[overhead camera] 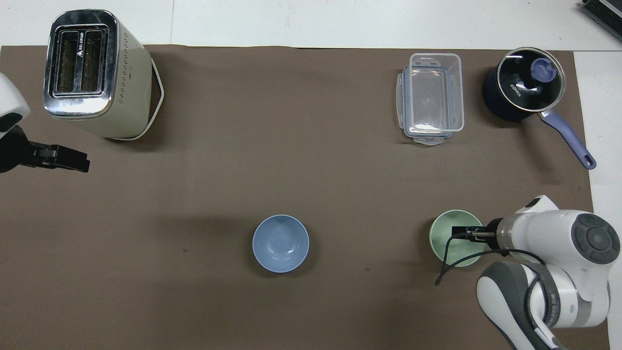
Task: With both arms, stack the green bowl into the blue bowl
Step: 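Reach the right gripper to the rim of the pale green bowl, then grip the green bowl rim with the right gripper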
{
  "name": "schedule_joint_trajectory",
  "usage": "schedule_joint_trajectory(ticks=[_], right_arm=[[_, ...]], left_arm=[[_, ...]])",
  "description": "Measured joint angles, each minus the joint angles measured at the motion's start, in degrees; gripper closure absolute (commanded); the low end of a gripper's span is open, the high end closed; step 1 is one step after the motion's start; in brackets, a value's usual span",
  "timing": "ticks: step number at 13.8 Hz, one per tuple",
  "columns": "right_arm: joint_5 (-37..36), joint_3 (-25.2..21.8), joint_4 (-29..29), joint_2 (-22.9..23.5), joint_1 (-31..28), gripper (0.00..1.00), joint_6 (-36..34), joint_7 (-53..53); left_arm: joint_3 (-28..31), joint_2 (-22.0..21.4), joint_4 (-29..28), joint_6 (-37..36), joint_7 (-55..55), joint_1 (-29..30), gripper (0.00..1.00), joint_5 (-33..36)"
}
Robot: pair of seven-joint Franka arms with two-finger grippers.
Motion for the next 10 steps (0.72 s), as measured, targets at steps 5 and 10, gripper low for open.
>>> schedule_joint_trajectory(ticks=[5, 10], right_arm=[[0.00, -0.14, -0.42, 0.52, -2.07, 0.34, 0.00, -2.78], [0.00, -0.16, -0.53, 0.69, -2.26, 0.64, -0.18, -3.02]], left_arm=[[0.00, 0.00, 0.00, 0.00, 0.00, 0.00, 0.00, 0.00], [0.00, 0.00, 0.00, 0.00, 0.00, 0.00, 0.00, 0.00]])
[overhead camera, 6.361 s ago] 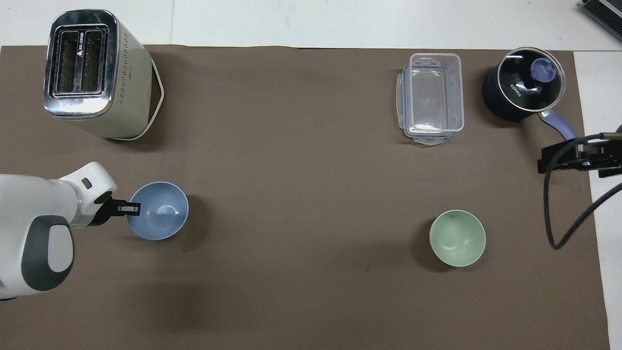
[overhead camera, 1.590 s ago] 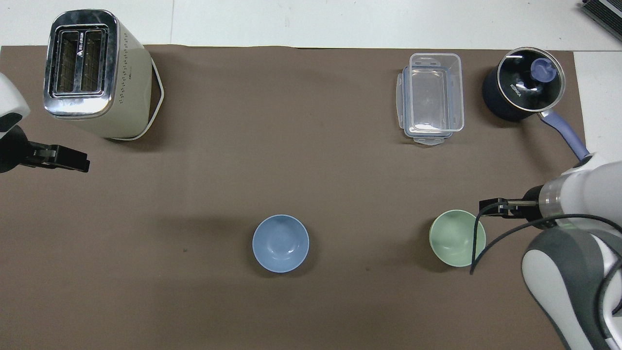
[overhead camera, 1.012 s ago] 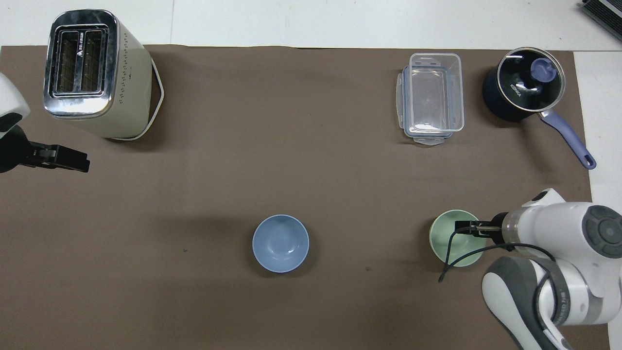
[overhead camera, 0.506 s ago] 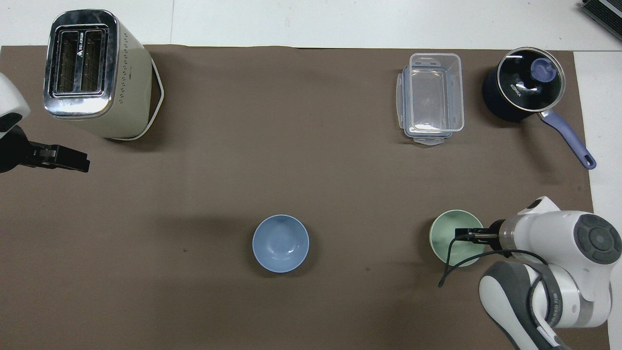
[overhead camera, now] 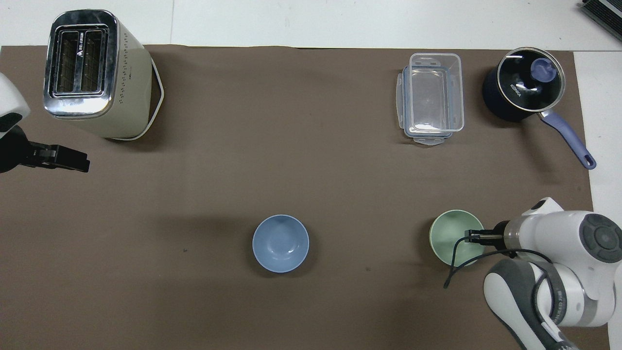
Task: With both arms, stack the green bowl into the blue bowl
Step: 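Grip the green bowl rim with the right gripper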
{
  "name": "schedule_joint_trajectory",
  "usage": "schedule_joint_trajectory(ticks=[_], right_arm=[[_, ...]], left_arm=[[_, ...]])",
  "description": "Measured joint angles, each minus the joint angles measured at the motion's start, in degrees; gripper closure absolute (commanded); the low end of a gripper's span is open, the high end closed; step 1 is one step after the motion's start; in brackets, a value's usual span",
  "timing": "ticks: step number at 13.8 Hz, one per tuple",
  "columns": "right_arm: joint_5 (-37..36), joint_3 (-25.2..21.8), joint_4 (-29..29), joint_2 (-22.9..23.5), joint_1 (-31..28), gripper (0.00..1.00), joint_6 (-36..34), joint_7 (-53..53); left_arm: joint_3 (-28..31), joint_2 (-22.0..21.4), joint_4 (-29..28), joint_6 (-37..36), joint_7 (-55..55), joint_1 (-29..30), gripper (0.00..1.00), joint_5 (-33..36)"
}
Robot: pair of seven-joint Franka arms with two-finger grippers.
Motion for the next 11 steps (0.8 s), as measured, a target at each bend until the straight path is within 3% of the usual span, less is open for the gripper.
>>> schedule_joint_trajectory(ticks=[1, 3, 9, 11], right_arm=[[0.00, 0.00, -0.03, 0.00, 0.00, 0.72, -0.17, 0.00], [0.00, 0.00, -0.10, 0.00, 0.00, 1.00, -0.27, 0.00], [0.56, 0.16, 0.93, -0.70, 0.20, 1.00, -3.37, 0.00], [1.28, 0.43, 3.10, -1.20, 0.36, 1.00, -7.50, 0.08]], left_arm=[[0.00, 0.00, 0.00, 0.00, 0.00, 0.00, 0.00, 0.00], [0.00, 0.00, 0.00, 0.00, 0.00, 0.00, 0.00, 0.00], [0.00, 0.00, 0.00, 0.00, 0.00, 0.00, 0.00, 0.00], [0.00, 0.00, 0.00, 0.00, 0.00, 0.00, 0.00, 0.00]])
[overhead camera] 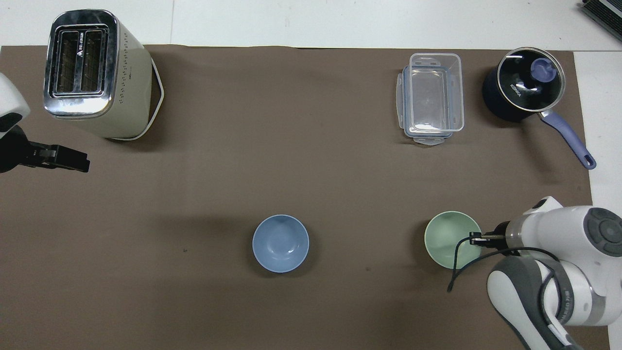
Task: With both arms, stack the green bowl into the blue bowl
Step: 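Grip the green bowl rim with the right gripper, then carry the green bowl over and lower it into the blue bowl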
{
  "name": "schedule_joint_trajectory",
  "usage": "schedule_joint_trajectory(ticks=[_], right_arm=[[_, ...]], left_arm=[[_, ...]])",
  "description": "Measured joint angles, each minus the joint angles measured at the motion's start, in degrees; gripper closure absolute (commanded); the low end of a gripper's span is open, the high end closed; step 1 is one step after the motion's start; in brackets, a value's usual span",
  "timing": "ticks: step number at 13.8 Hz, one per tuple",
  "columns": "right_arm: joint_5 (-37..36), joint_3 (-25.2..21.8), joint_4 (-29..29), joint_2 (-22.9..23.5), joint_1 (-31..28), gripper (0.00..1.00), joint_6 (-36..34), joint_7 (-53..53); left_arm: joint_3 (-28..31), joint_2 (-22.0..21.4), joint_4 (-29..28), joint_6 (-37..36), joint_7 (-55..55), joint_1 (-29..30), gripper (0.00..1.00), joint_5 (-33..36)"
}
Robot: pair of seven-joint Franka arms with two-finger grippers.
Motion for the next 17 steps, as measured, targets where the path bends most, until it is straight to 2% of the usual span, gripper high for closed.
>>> schedule_joint_trajectory(ticks=[3, 9, 14, 17], right_arm=[[3.76, 0.45, 3.86, -1.57, 4.69, 1.00, -4.77, 2.17], [4.07, 1.56, 11.28, -0.39, 24.63, 1.00, -5.23, 25.36], [8.34, 1.78, 15.56, 2.65, 31.54, 1.00, -4.77, 29.20], [8.52, 1.81, 16.49, 6.60, 36.15, 1.00, 1.53, 33.81]], left_arm=[[0.00, 0.00, 0.00, 0.00, 0.00, 0.00, 0.00, 0.00], [0.00, 0.00, 0.00, 0.00, 0.00, 0.00, 0.00, 0.00], [0.00, 0.00, 0.00, 0.00, 0.00, 0.00, 0.00, 0.00], [0.00, 0.00, 0.01, 0.00, 0.00, 0.00, 0.00, 0.00]])
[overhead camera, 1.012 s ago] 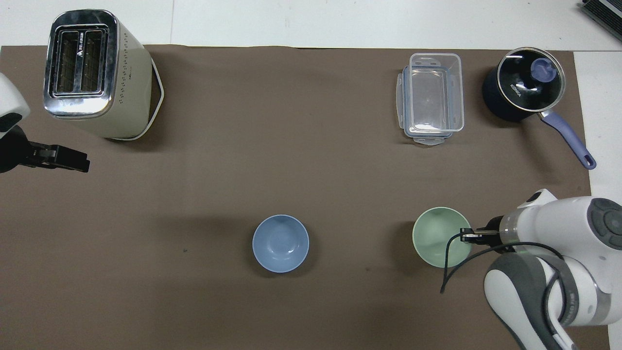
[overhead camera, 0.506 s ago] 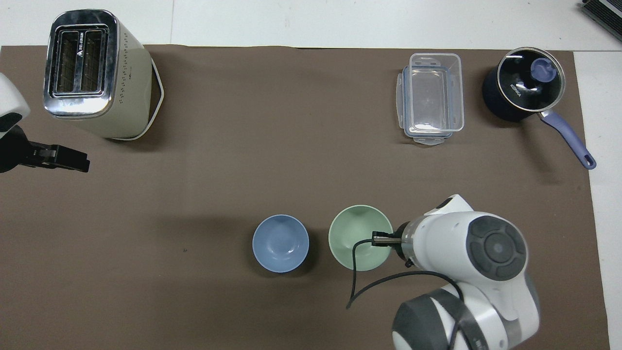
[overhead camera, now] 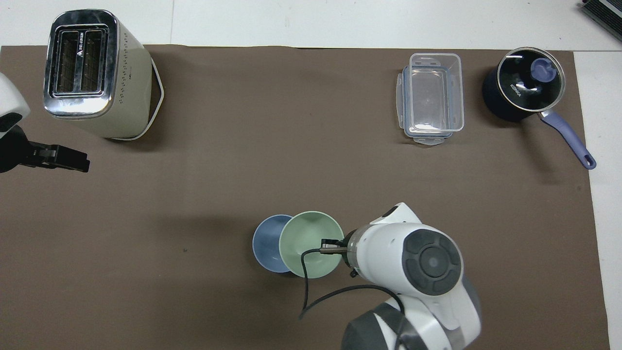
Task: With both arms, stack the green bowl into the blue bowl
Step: 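Carry the green bowl over and lower it into the blue bowl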
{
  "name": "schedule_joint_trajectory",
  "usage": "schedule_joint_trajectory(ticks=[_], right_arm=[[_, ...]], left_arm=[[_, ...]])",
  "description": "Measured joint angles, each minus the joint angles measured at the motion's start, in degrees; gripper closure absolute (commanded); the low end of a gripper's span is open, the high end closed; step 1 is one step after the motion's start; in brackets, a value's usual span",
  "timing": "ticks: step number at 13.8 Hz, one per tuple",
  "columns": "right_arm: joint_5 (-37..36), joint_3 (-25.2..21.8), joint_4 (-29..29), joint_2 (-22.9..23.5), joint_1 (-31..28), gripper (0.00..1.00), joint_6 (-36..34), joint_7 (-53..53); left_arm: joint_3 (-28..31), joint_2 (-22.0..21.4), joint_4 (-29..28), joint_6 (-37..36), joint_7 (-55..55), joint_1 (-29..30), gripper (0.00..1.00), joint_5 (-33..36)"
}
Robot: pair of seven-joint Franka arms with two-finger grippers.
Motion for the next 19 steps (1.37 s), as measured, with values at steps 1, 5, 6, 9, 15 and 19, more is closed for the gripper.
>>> schedule_joint_trajectory(ticks=[1, 5, 6, 9, 15, 19], right_arm=[[0.00, 0.03, 0.16, 1.87, 1.62, 1.00, 2.24, 1.71], [-0.01, 0.03, 2.44, 8.54, 5.44, 1.00, 6.10, 5.70], [-0.01, 0.03, 2.57, 9.51, 5.63, 1.00, 6.90, 5.77], [-0.27, -0.14, 2.63, 10.95, 5.63, 1.00, 8.11, 5.77], [-0.79, -0.35, 2.62, 11.24, 5.61, 1.00, 8.39, 5.77], [-2.37, -0.35, 2.65, 11.24, 5.61, 0.53, 7.97, 5.87]], left_arm=[[0.00, 0.00, 0.00, 0.00, 0.00, 0.00, 0.00, 0.00], [0.00, 0.00, 0.00, 0.00, 0.00, 0.00, 0.00, 0.00], [0.00, 0.00, 0.00, 0.00, 0.00, 0.00, 0.00, 0.00], [0.00, 0.00, 0.00, 0.00, 0.00, 0.00, 0.00, 0.00], [0.00, 0.00, 0.00, 0.00, 0.00, 0.00, 0.00, 0.00], [0.00, 0.00, 0.00, 0.00, 0.00, 0.00, 0.00, 0.00]])
